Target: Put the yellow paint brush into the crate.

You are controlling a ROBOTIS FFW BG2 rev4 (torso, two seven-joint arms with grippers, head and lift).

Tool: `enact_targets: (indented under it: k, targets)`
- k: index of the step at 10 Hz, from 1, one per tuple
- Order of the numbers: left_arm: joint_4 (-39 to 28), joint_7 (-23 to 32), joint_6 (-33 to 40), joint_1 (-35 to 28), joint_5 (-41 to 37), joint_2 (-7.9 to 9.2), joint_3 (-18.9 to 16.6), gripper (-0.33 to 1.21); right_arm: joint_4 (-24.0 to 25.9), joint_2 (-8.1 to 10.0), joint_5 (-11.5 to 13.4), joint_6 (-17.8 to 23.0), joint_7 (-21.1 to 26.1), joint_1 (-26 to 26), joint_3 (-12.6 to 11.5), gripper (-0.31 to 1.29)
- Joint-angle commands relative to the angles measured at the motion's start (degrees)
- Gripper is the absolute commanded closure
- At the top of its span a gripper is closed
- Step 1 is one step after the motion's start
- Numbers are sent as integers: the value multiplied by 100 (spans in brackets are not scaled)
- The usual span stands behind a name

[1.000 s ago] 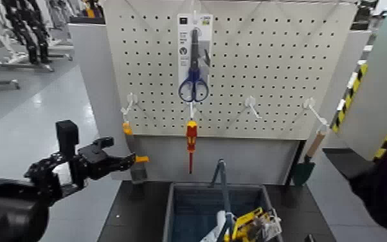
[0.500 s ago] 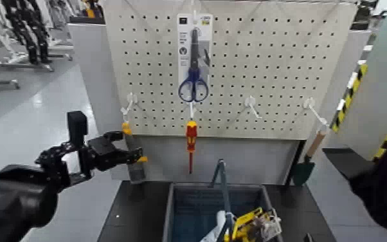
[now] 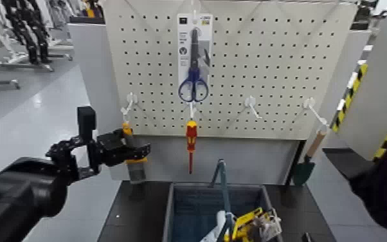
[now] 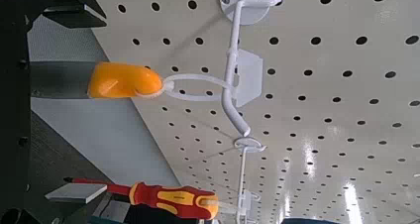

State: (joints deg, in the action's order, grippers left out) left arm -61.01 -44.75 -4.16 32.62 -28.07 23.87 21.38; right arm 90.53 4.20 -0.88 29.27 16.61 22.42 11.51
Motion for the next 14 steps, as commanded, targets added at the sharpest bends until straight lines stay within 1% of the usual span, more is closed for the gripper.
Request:
enact_targets:
  k: [1, 2, 3, 4, 12, 14]
  targets:
    - [19, 19, -6, 16, 38, -32, -2, 80, 0, 2, -9, 0, 0, 8, -9, 14]
    - [1, 46, -6, -2, 38, -32, -11, 91, 0, 2, -9, 9, 0, 8, -9, 14]
    - [-16, 63, -15, -28, 38, -32, -37, 107, 0, 2, -18, 9, 0, 8, -9, 14]
    - [-34, 81, -15, -63, 38, -41, -81, 112, 9, 2, -18, 9, 0, 17, -17, 14]
    - [-210, 81, -59, -204, 82, -58, -195, 113, -18, 11, -18, 26, 0, 8, -35, 14]
    - [-614, 81, -226, -388, 99, -67, -327, 113, -18, 11, -18, 35, 0, 8, -35, 14]
